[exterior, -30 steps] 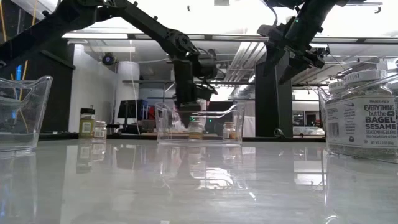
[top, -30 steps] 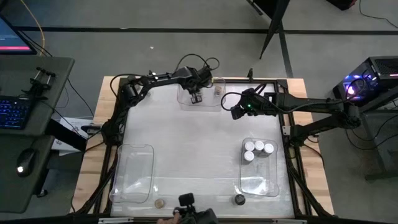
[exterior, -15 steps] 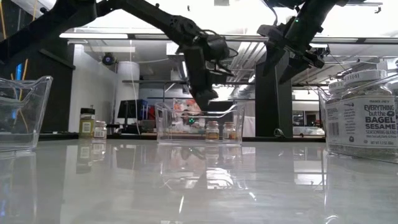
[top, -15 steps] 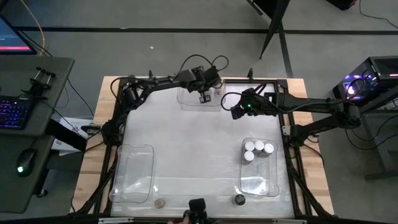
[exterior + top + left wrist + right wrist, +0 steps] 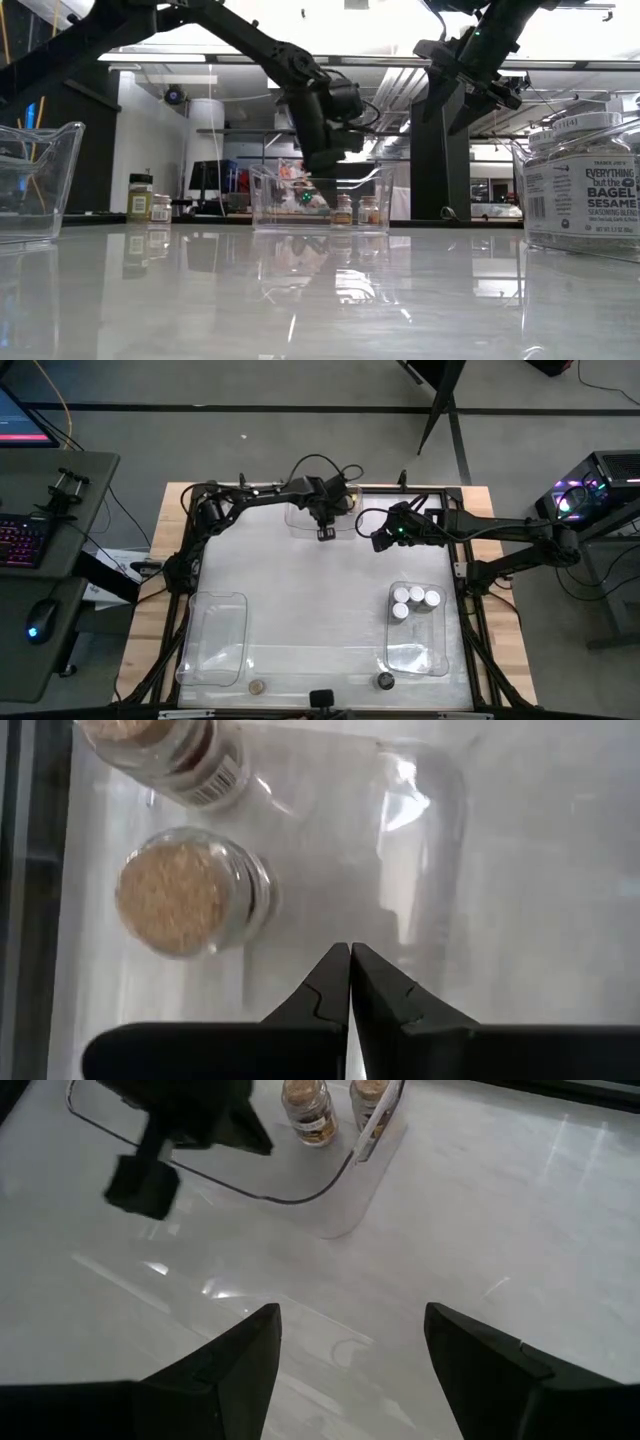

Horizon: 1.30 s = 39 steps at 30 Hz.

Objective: Sort spices by type
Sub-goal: Put the brown seasoning bottle into the top transparent bin

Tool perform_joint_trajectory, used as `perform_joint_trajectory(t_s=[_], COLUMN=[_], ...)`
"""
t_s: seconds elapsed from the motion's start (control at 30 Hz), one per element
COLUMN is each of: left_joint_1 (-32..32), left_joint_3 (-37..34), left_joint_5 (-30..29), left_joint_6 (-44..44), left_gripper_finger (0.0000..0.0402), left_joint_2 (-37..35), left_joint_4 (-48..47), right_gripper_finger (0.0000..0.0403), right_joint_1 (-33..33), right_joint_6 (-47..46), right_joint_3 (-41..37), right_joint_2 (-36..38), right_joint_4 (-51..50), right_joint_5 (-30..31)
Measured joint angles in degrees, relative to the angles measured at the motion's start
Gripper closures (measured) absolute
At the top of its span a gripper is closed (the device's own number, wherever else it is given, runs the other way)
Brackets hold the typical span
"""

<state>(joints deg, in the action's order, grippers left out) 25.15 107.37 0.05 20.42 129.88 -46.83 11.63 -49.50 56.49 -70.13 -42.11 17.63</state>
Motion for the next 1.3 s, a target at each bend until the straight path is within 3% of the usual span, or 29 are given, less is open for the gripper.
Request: perform_joint_trajectory(t_s=[0.13,0.53,0.73,0.93,1.1,1.2,1.3], left_joint_1=[-0.1,-0.2,-1.2,-1.8,0.8,3.2,4.5], left_joint_3=[-2.2,-3.5,-2.2,2.0,2.7,1.6,-0.3], left_joint_5=[-3.7,-9.6,-13.9,-11.5,-12.7,-7.4,-0.5], left_joint_6=[-0.7,-0.7,-0.2,1.8,-19.4,-35.0,-42.9], left_gripper_finger=[0.0401,0.0401,0.0401,0.0401,0.0401,0.0401,0.0401], left_joint_2=[0.0,0.0,-0.1,-1.7,-2.8,-2.7,-2.7], left_joint_4=[7.3,17.0,15.2,6.0,5.9,3.9,5.3], right_gripper_finger=[0.016,0.016,0.016,0.016,0.016,0.016,0.016], right_joint_1=[0.0,0.0,0.0,0.0,0.0,-0.1,-0.1], right_joint_6=[0.0,-0.1,0.0,0.6,0.8,0.5,0.6], right_joint_3=[0.0,0.0,0.0,0.0,0.0,0.0,0.0], right_joint_2=[0.0,0.0,0.0,-0.1,-1.4,-2.7,-3.9], right_joint_4=[0.0,0.0,0.0,0.0,0.0,0.0,0.0], right_joint_5=[0.0,0.0,0.0,0.1,0.3,0.2,-0.1])
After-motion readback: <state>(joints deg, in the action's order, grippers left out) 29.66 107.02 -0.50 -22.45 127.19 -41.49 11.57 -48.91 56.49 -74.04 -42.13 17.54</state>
